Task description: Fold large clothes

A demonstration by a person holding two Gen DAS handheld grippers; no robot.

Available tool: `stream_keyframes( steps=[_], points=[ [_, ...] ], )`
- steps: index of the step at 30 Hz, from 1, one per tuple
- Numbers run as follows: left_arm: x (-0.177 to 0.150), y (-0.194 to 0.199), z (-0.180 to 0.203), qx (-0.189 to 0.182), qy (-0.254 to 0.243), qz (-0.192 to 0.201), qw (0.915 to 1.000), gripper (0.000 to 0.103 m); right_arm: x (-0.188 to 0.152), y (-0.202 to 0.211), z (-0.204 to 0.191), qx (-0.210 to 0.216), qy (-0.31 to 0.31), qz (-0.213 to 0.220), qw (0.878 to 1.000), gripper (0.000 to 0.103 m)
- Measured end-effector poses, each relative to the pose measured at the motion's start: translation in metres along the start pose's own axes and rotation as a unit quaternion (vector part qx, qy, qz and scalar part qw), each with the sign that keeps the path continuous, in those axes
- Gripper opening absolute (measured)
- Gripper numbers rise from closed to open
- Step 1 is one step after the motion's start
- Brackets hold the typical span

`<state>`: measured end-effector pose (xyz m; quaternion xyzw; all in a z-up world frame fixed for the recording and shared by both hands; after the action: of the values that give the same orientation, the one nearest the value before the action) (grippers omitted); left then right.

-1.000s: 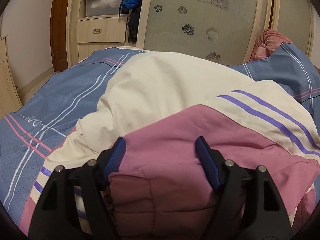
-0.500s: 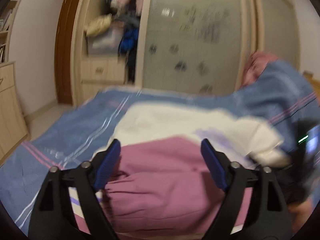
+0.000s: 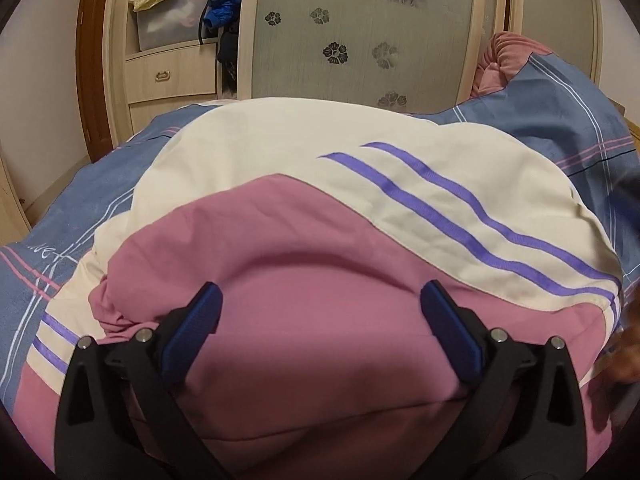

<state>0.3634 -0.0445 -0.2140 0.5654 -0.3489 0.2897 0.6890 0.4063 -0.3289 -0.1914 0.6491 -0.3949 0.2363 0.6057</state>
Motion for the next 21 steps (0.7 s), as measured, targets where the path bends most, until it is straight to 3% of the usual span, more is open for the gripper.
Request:
stream_keyframes(
  steps=[1, 2, 4, 5, 6, 7, 8, 9, 10, 11, 13, 14, 15, 16, 17, 18, 19, 21],
  points=[
    [0.000, 0.000, 0.000, -0.002, 0.001, 0.003, 1.0000, 0.101, -0.012, -0.028, 0.004, 0.025, -0.021, -0.066, 0.997, 0.102],
    [0.001, 0.000, 0.000, 0.000, -0.001, 0.003, 1.0000, 0.101, -0.011, -0.026, 0.012, 0.037, -0.054, -0.069, 0.995, 0.102],
    [0.004, 0.000, -0.004, 0.000, -0.001, 0.003, 1.0000, 0.101, 0.007, 0.010, 0.020, 0.079, -0.094, -0.018, 0.992, 0.102],
    [0.004, 0.000, -0.005, -0.004, 0.003, 0.003, 1.0000, 0.101, 0.017, 0.038, 0.021, 0.108, -0.093, 0.036, 0.989, 0.102],
    [0.002, 0.005, -0.006, -0.004, 0.003, 0.004, 1.0000, 0.101, 0.021, 0.054, 0.020, 0.099, -0.078, 0.077, 0.989, 0.102],
    [0.003, 0.004, -0.006, -0.003, 0.002, 0.004, 1.0000, 0.101, 0.019, 0.054, 0.016, 0.042, -0.045, 0.099, 0.993, 0.102],
    [0.002, 0.005, -0.005, -0.002, 0.001, 0.005, 1.0000, 0.101, 0.011, 0.031, 0.012, -0.010, -0.016, 0.068, 0.998, 0.102],
    [0.002, 0.004, -0.005, -0.002, 0.002, 0.005, 1.0000, 0.101, 0.000, -0.003, 0.007, -0.029, 0.009, 0.001, 1.000, 0.102],
    [0.000, 0.005, -0.005, -0.003, 0.002, 0.006, 1.0000, 0.101, -0.009, -0.024, 0.005, -0.013, 0.007, -0.045, 0.999, 0.102],
    [0.000, 0.005, -0.004, 0.000, 0.000, 0.007, 1.0000, 0.101, -0.010, -0.023, 0.009, -0.007, -0.025, -0.053, 0.998, 0.102],
    [0.001, 0.004, -0.004, -0.003, 0.002, 0.006, 1.0000, 0.101, 0.006, 0.020, 0.013, 0.035, -0.049, 0.022, 0.998, 0.102],
    [0.001, 0.005, -0.005, -0.004, 0.003, 0.007, 1.0000, 0.101, 0.014, 0.047, 0.011, 0.059, -0.047, 0.080, 0.994, 0.102],
    [0.001, 0.004, -0.005, -0.004, 0.003, 0.006, 1.0000, 0.101, 0.016, 0.057, 0.008, 0.052, -0.037, 0.103, 0.993, 0.102],
    [0.001, 0.004, -0.004, -0.002, 0.003, 0.007, 1.0000, 0.101, 0.012, 0.048, 0.001, 0.022, -0.013, 0.096, 0.995, 0.102],
    [0.001, 0.004, -0.004, -0.002, 0.003, 0.007, 1.0000, 0.101, 0.004, 0.023, -0.003, 0.000, 0.011, 0.055, 0.998, 0.102],
    [0.001, 0.003, -0.004, -0.003, 0.003, 0.008, 1.0000, 0.101, -0.011, -0.013, -0.011, -0.007, 0.035, -0.015, 0.999, 0.102],
    [0.001, 0.003, -0.003, 0.000, 0.001, 0.009, 1.0000, 0.101, -0.021, -0.033, -0.012, 0.005, 0.024, -0.048, 0.999, 0.102],
    [-0.001, 0.001, -0.001, 0.004, -0.002, 0.007, 1.0000, 0.101, -0.017, -0.027, -0.006, 0.018, 0.006, -0.030, 0.999, 0.102]
  ],
)
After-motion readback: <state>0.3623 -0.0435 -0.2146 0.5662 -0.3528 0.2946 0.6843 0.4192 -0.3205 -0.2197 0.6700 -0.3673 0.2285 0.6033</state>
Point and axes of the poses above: each gripper's, at about its wrist camera, not at the fingertips, and y roughly against the way its jaws point, z to its right, x to its top, the point moved 3 cm from there along -y, roughly the way its jaws point, and after that the axes turned 3 degrees about -x, right-handed, at the moved point
